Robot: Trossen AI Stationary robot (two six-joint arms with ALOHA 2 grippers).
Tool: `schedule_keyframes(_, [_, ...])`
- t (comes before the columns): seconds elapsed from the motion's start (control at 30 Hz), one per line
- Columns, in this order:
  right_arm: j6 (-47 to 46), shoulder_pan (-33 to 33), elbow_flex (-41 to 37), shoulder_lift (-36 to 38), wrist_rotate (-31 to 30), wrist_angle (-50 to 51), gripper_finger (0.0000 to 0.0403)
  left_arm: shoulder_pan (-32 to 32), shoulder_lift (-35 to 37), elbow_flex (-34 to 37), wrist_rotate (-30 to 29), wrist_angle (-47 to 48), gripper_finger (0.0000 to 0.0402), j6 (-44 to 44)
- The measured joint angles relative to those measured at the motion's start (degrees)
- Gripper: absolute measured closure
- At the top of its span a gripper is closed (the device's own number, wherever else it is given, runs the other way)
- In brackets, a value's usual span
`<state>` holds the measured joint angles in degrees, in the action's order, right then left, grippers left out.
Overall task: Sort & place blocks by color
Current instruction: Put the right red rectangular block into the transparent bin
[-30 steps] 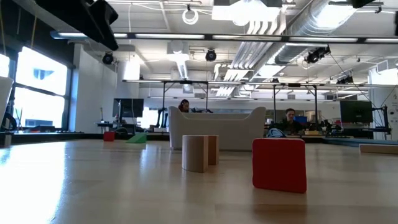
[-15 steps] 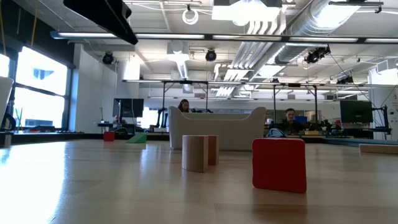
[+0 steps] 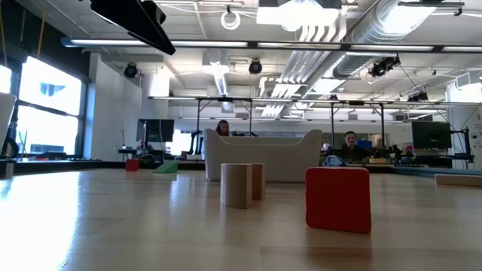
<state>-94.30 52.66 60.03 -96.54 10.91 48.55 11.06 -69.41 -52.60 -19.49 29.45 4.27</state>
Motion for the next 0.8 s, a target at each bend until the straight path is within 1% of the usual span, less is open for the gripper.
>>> schedule_keyframes(0.2, [-0.4,0.0,0.0,-3.3,0.6,-0.1,0.0189,-0.7,0.0,0.0,0.5,0.0,0.0186,0.0])
schedule_keyframes(0.4, [-0.4,0.0,0.0,-6.0,5.7,-1.2,0.0189,-1.0,0.0,0.0,1.5,-0.1,0.0186,0.0])
schedule_keyframes(0.6, [-0.5,0.0,0.0,-7.7,6.1,-2.6,0.0191,-1.0,0.0,0.0,1.5,-0.2,0.0186,0.0])
schedule_keyframes(0.7, [-0.8,0.0,0.0,-7.9,6.2,-2.7,0.0207,-1.0,0.0,0.0,1.5,-0.2,0.0186,0.0])
schedule_keyframes(0.8, [-0.8,0.0,0.0,-7.9,6.2,-2.8,0.0244,-1.0,0.0,0.0,1.5,-0.3,0.0186,0.0])
